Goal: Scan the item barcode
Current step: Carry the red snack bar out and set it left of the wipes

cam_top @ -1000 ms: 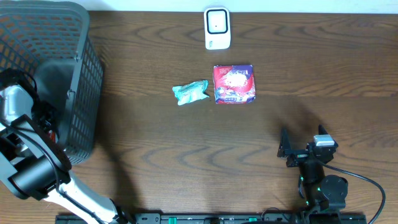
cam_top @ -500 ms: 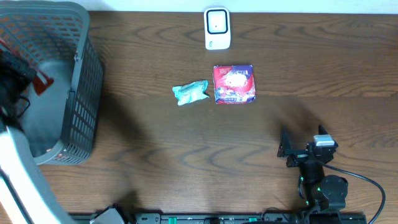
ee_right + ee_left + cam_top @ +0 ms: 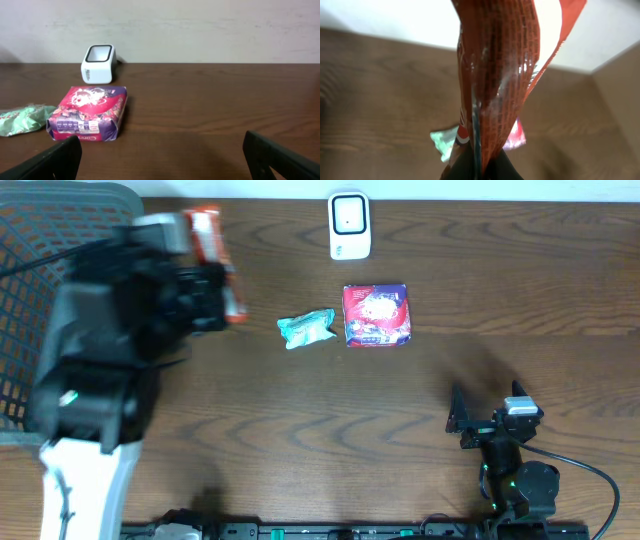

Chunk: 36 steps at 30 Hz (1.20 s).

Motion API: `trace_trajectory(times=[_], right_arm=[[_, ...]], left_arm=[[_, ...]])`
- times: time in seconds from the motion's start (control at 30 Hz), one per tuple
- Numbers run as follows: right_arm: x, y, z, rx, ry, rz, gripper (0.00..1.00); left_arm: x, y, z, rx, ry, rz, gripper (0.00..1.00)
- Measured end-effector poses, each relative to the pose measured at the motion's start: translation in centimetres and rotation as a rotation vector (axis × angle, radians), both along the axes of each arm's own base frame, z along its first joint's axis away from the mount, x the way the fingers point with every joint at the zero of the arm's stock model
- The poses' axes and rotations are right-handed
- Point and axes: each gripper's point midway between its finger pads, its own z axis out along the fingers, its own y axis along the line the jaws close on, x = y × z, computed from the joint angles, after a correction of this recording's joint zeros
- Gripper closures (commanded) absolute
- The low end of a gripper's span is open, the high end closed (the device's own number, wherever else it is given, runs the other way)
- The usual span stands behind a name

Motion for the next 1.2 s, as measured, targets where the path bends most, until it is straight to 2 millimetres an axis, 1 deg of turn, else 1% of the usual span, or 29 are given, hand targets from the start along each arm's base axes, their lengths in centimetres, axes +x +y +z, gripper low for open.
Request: trace_trajectory(times=[0.07,0.13,0.23,0.27,0.37,0.43,0.47,0.53,0.6,0.63,0.67,0.7,0.73,0.8,0.93,1.03,1.07,1.1,1.17,1.2], right_arm=[[0.0,0.0,0.0,0.000,0.000,0.000,0.01],[0.0,0.0,0.0,0.000,0.000,0.000,0.01],[0.0,0.0,0.0,0.000,0.000,0.000,0.01],[0.0,0.0,0.0,0.000,0.000,0.000,0.01],[0.0,0.0,0.0,0.000,0.000,0.000,0.01],[0.0,0.0,0.0,0.000,0.000,0.000,0.01],[0.0,0.0,0.0,0.000,0.000,0.001,0.01],[0.0,0.0,0.0,0.000,0.000,0.000,0.01],[0.0,0.0,0.0,0.000,0.000,0.001,0.01],[0.0,0.0,0.0,0.000,0.000,0.000,0.01],[0.0,0.0,0.0,0.000,0.000,0.000,0.01],[0.0,0.0,0.0,0.000,0.000,0.000,0.01],[0.0,0.0,0.0,0.000,0.000,0.000,0.01],[0.0,0.0,0.0,0.000,0.000,0.000,0.01],[0.0,0.0,0.0,0.000,0.000,0.000,0.01],[0.0,0.0,0.0,0.000,0.000,0.001,0.01],[0.0,0.0,0.0,0.000,0.000,0.000,0.01],[0.0,0.0,0.0,0.000,0.000,0.001,0.01],[0.0,0.0,0.0,0.000,0.000,0.000,0.01],[0.0,0.0,0.0,0.000,0.000,0.000,0.01]], left_arm=[[1.1,-2.0,-2.3,0.050,0.057,-0.022,0.93],[2.2,-3.4,-4.7,0.093,0.111,-0.030,0.93],[4.4,-5.0,-9.7,0.162,0.229,-0.002,0.93],[5.2,-5.3,-11.7,0.179,0.278,0.018,0.93],[7.0,-5.7,-17.4,0.218,0.408,0.072,0.93],[7.9,-5.7,-21.2,0.246,0.485,0.103,0.93],[8.2,-5.6,-22.8,0.264,0.512,0.117,0.93],[8.9,-5.1,-25.7,0.304,0.551,0.154,0.93],[9.4,-4.7,-27.6,0.338,0.572,0.182,0.92],[9.5,-4.4,-28.5,0.355,0.583,0.192,0.84],[9.6,-4.3,-28.9,0.365,0.587,0.201,0.69],[9.6,-4.1,-29.2,0.370,0.589,0.210,0.50],[9.6,-4.0,-29.2,0.376,0.588,0.212,0.38],[9.8,-3.9,-28.8,0.377,0.572,0.222,0.26],[9.9,-3.7,-28.1,0.389,0.552,0.216,0.22],[9.9,-3.6,-26.4,0.398,0.509,0.196,0.22],[10.0,-3.6,-25.4,0.394,0.487,0.191,0.22],[10.0,-3.4,-23.9,0.385,0.456,0.189,0.22],[9.9,-2.5,-19.4,0.345,0.358,0.205,0.22],[9.8,-1.7,-17.0,0.319,0.307,0.225,0.22]])
